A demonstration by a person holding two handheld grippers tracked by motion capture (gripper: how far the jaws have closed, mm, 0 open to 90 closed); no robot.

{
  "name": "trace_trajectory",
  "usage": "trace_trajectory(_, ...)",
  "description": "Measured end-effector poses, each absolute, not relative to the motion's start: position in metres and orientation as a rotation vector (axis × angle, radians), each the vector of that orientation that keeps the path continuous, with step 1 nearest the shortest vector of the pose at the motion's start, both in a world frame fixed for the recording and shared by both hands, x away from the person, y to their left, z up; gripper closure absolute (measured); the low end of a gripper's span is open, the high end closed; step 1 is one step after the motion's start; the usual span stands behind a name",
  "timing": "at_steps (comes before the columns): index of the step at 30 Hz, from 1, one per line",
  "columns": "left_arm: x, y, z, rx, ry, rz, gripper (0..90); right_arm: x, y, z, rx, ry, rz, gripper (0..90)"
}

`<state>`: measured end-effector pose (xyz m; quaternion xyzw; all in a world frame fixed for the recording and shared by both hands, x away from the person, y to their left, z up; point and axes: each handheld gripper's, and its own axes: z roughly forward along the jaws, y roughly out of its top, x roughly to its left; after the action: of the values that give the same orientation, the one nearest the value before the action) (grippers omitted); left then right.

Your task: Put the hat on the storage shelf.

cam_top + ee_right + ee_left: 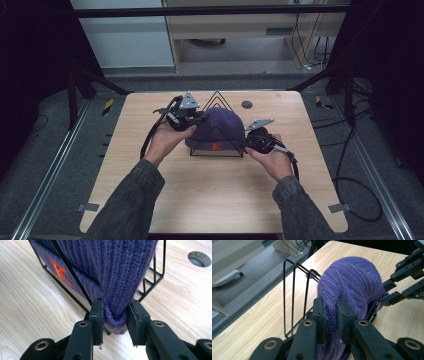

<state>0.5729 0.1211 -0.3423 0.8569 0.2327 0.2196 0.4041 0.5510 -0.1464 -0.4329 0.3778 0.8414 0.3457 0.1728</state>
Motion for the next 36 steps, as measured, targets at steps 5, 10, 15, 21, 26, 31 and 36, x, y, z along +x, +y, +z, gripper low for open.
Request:
trace_trajectory(5,0.573,0.124,-0.349,2.143,0.604,0.533,78.4,0.551,-0.146,-0.435,1.07,2.398,0.966,66.8)
trace_trajectory(10,0.574,0.126,-0.35,2.139,0.614,0.528,78.3,0.552,-0.144,-0.436,1.073,2.396,0.958,65.5)
trace_trajectory(15,0.574,0.125,-0.351,2.148,0.611,0.532,76.2,0.55,-0.144,-0.436,1.08,2.402,0.957,63.1)
trace_trajectory(21,0.574,0.124,-0.352,2.146,0.623,0.536,71.0,0.547,-0.145,-0.432,1.07,2.392,0.949,60.0)
trace_trajectory(26,0.574,0.125,-0.353,2.15,0.627,0.539,67.2,0.545,-0.147,-0.432,1.078,2.394,0.959,59.6)
trace_trajectory(31,0.573,0.128,-0.352,2.125,0.642,0.563,62.9,0.543,-0.149,-0.433,1.083,2.381,0.971,59.6)
trace_trajectory(36,0.571,0.133,-0.349,2.11,0.652,0.565,61.9,0.542,-0.153,-0.432,1.097,2.369,0.974,59.4)
